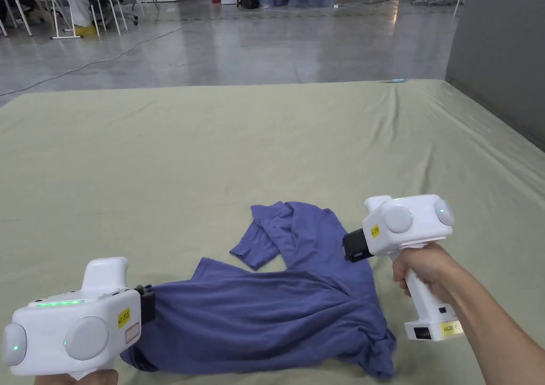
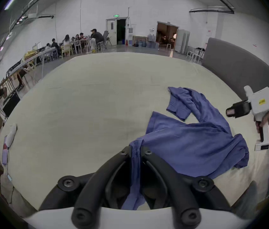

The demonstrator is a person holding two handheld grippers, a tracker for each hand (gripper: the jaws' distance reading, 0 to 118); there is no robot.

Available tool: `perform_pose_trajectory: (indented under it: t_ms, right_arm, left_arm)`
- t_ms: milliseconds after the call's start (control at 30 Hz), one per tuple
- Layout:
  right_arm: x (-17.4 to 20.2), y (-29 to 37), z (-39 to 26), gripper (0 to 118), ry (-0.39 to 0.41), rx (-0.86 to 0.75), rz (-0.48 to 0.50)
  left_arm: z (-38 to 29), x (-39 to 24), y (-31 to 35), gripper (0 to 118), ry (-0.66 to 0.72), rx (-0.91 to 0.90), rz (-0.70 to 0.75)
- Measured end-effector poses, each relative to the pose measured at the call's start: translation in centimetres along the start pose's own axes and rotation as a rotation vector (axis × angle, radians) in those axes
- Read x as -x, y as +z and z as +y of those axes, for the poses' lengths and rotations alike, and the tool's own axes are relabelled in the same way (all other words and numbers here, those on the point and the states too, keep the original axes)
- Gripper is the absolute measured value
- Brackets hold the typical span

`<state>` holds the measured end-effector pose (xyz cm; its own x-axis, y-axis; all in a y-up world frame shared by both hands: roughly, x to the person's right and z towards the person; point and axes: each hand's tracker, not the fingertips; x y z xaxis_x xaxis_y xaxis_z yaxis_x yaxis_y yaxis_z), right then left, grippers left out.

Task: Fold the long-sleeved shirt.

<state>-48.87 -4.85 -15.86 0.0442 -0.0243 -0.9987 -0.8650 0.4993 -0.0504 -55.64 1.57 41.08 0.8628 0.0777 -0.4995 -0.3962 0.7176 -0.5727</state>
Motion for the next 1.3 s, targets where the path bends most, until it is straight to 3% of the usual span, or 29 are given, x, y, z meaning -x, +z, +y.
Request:
perform_pose_trajectory:
  t_ms: [100,133,200,233,267,300,467,733,967,1033,1133,1300]
  right_arm:
    - [0.5,-2.8,-0.8,46,0.045,0.165,-0.029]
    - [1.0,-3.8,-1.2,46,0.060,0.246,-0.047]
    - [2.0,-3.1,-1.9,36,0.118,0.154,-0.075]
    - [2.3,-2.5,-1.5,26,0.140,0.186,-0.059]
    - [2.4,-1.9,-1.1,2,0.126,0.178,-0.054]
    - [2.4,-1.3,-1.1,0,0.125,0.141,-0.083]
    - [0.4,4.3,0.8,0,-0.001,-0.088,0.038]
    - [-2.2,18.5,10.6,0,-0.045,-0.440,0.049]
    - [-2.6,29.9,21.4,0,-0.073,-0.696,-0.060]
    - [-2.2,32.4,24.0,0,-0.050,-0.740,-0.086]
    - [-2.0,34.7,27.9,0,-0.041,-0.804,-0.145]
    - [-2.3,37.5,30.1,0,-0.046,-0.851,-0.155]
  left_arm:
    - [0.0,-0.1,0.1,2,-0.004,0.006,0.008]
    - [0.1,-0.1,0.0,2,-0.008,0.008,0.010]
    - [0.1,0.0,-0.2,2,-0.011,0.014,0.011]
    - [0.1,0.0,-0.2,2,-0.010,0.015,0.012]
    - [0.2,0.0,-0.2,2,-0.010,0.017,0.011]
    - [0.3,0.0,-0.3,2,-0.009,0.016,0.011]
    - [1.4,1.6,1.0,2,0.023,-0.066,0.000]
    - [11.5,3.7,8.2,2,0.036,-0.341,-0.013]
    - [23.2,8.4,13.0,2,0.055,-0.523,0.000]
    - [26.8,9.2,14.1,2,0.045,-0.543,0.018]
    - [31.8,10.2,16.1,2,-0.001,-0.586,0.059]
    - [34.9,10.7,17.3,2,0.016,-0.607,0.064]
